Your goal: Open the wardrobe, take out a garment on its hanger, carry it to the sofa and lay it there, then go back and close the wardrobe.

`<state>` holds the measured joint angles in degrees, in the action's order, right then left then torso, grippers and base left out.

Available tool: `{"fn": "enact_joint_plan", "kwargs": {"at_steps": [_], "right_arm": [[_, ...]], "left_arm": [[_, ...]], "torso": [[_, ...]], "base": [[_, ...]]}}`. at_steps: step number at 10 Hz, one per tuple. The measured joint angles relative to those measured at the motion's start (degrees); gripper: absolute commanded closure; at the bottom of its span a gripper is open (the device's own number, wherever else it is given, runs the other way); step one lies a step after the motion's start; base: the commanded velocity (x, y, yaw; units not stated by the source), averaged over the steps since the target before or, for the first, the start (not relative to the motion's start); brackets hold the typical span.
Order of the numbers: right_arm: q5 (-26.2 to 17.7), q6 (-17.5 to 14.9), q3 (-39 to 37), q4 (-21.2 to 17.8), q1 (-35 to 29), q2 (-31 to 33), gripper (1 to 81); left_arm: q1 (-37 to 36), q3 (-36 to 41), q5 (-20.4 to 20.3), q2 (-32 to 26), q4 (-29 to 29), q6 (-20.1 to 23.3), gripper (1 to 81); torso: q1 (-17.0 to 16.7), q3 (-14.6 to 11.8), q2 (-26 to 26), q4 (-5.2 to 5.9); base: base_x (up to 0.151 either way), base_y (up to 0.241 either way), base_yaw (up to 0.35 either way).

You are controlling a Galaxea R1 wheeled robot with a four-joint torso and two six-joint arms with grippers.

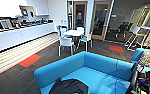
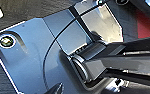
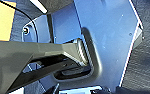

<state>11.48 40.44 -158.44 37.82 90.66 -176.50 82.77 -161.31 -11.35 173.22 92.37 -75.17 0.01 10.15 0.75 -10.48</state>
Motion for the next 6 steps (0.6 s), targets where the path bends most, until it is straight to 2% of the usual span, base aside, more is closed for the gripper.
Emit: {"fn": "enact_joint_plan", "kwargs": {"at_steps": [6], "right_arm": [[-1.04,0.00,0.00,0.16,0.00,-0.05,1.0]], "left_arm": [[0.11,0.00,0.49,0.44,0.00,0.11,1.0]], "torso": [[-0.01,0.00,0.00,0.00]], "base": [[0.000,0.000,0.234]]}}
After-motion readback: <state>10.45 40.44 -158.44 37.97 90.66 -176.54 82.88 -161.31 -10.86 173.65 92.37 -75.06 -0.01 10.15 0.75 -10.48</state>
